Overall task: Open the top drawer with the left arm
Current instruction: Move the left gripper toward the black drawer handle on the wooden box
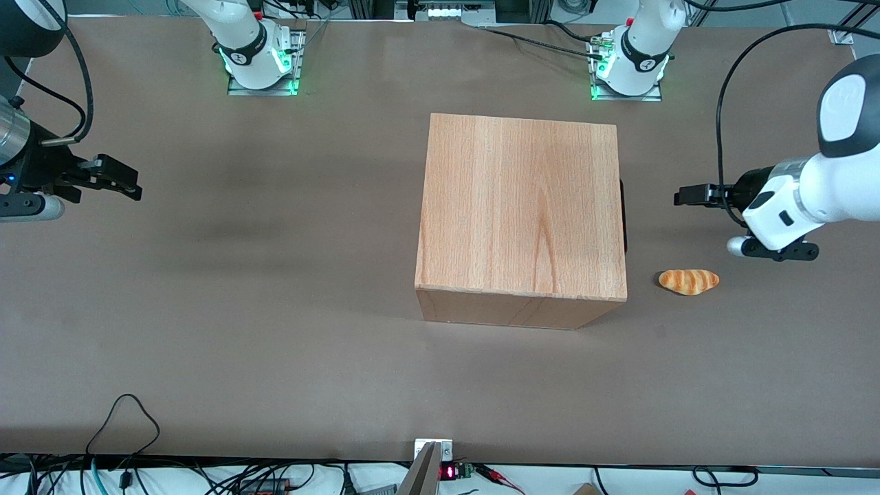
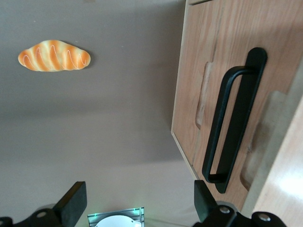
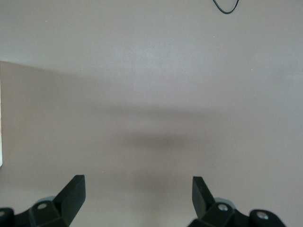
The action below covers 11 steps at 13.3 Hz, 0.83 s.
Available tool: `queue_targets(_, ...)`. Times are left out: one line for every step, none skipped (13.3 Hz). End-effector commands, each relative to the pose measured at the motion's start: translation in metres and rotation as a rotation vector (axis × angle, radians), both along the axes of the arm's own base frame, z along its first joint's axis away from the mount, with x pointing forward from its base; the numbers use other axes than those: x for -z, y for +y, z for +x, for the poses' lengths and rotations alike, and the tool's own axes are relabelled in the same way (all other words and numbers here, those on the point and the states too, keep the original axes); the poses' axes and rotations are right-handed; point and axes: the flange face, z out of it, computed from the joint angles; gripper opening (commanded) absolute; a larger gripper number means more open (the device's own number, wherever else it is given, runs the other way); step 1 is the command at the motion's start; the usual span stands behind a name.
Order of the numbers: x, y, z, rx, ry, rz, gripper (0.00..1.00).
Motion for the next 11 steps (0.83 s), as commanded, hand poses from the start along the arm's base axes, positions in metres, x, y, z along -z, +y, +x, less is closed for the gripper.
queue_targets(0.015, -0.006, 0.007, 0.01, 0.035, -0.043, 1.0)
queue_targets(0.016, -0.006, 0.007, 0.006, 0.037, -0.047, 1.0)
queue_targets(0.016, -0.008, 0.008, 0.001, 0.03, -0.07, 1.0)
queue_targets(0.02, -0.008, 0.011, -0.018, 0.035, -0.111, 1.0)
queue_targets(0.023, -0.012, 0.012, -0.026, 0.04, -0.146, 1.0)
queue_targets(0.025, -0.018, 0.012, -0.017, 0.043, -0.146, 1.0)
queue_targets(0.03, -0.021, 0.013, -0.008, 0.048, -0.146, 1.0)
queue_targets(0.034, -0.022, 0.014, 0.022, 0.044, -0.159, 1.0)
queue_targets(0.039, -0.021, 0.018, 0.05, 0.023, -0.174, 1.0)
queue_targets(0.044, -0.02, 0.019, 0.053, 0.024, -0.176, 1.0)
queue_targets(0.044, -0.022, 0.018, 0.057, 0.024, -0.177, 1.0)
